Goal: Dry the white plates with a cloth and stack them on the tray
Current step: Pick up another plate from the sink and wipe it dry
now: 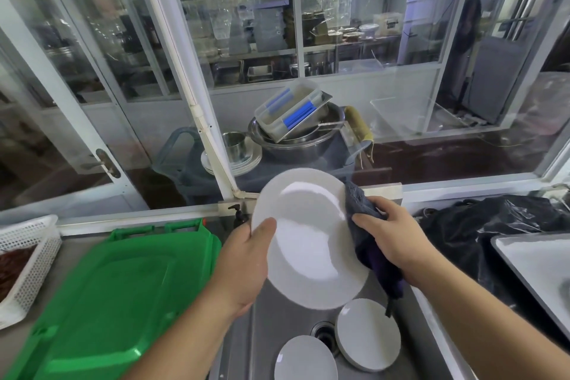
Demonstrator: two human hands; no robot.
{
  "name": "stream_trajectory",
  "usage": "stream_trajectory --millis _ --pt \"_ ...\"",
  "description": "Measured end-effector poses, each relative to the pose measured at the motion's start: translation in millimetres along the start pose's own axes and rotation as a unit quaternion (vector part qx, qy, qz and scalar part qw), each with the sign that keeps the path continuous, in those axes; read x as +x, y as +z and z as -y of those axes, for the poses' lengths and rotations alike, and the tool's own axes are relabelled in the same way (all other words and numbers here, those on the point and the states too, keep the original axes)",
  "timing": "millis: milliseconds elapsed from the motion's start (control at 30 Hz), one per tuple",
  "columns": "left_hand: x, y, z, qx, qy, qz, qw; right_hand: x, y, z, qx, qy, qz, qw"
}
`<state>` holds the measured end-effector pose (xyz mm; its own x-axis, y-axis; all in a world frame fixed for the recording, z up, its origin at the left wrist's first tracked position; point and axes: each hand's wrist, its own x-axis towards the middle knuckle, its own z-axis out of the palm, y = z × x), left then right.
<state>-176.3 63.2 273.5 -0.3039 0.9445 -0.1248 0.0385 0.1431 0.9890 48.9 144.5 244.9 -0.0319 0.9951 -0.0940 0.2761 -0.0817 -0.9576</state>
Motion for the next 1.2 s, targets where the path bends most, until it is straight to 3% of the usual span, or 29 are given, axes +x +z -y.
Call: stream_trajectory --millis 167,300,467,700,867,1200 --pt "-14.0 25.1 13.5 -0.03 0.076 -0.075 0.994 -23.1 27.2 -13.5 0.081 0.045 -0.035 0.995" --pt "-25.1 39.2 26.0 -0.073 0.027 -0.06 0.995 -29.5 34.1 -22.6 0.126 0.084 -0.052 0.987" --pt "-12.7 22.6 16.3 -0.117 -0.064 0.008 0.991 -21.4 10.5 -14.3 0.042 0.049 -0.055 0.996" --pt "9.9 -11.6 -12.8 0.016 -0.071 0.079 0.994 -6.3 -24.4 10.5 -0.105 -0.072 0.031 0.991" --pt "2.5 -3.3 -14.2 0.03 -0.018 0.041 0.999 -3.7 -20.9 16.9 -0.047 -0.062 -0.007 0.997" --pt "-12.0 41.6 11.7 -0.08 0.031 -0.061 0.994 -15.4 13.1 3.2 0.01 0.038 -0.072 0.997"
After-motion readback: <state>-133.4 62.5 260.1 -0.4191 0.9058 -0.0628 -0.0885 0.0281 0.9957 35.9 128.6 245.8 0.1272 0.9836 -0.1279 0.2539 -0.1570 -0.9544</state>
